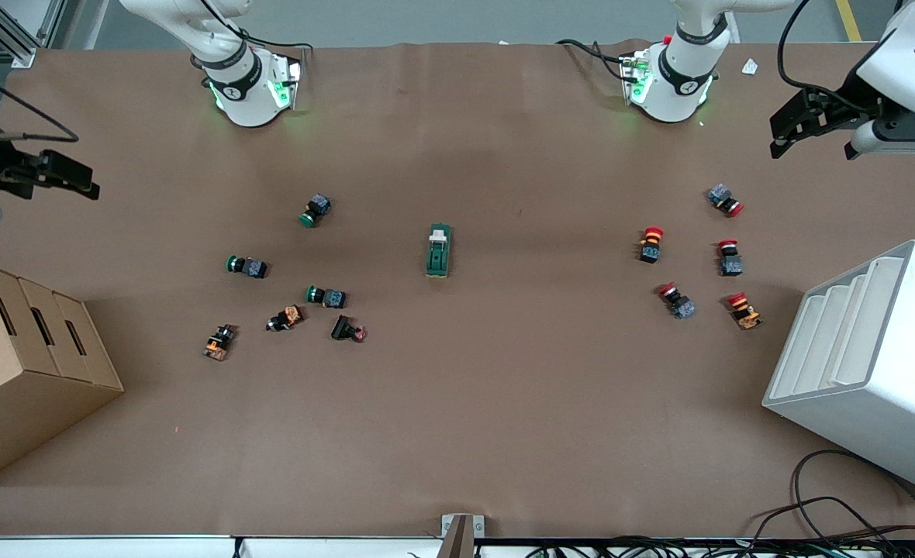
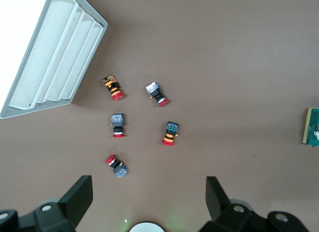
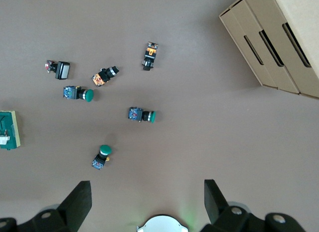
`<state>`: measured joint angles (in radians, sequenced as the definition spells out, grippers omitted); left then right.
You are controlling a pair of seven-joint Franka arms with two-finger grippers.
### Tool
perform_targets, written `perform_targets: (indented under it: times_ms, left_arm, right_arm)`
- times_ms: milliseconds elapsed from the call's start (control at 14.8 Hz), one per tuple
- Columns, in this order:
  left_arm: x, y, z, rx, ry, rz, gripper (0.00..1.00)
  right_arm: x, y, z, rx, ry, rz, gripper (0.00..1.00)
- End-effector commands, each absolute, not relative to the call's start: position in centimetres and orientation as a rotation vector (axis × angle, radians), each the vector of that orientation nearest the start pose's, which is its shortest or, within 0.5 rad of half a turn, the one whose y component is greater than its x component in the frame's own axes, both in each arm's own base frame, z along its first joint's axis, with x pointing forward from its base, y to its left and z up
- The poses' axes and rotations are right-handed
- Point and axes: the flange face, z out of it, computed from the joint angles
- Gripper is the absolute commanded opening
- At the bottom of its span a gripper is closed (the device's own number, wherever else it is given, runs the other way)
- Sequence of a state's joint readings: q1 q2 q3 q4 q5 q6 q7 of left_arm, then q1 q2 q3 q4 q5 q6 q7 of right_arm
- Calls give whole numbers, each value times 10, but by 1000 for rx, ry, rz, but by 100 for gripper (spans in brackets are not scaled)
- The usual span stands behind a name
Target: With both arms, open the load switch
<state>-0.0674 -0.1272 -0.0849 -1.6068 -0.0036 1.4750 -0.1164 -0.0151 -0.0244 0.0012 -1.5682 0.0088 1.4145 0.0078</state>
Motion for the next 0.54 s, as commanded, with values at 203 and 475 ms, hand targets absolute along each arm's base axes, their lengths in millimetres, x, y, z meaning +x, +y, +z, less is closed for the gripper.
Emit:
perform_targets:
  times_ms: [203, 475]
  left_arm:
    - [502, -77, 666, -3152, 94, 13, 100]
    - [509, -79, 666, -3144, 91, 11, 100]
  right_arm:
    - [499, -3, 650, -3121, 38, 108, 100]
    - [495, -3, 653, -3121, 40, 103, 100]
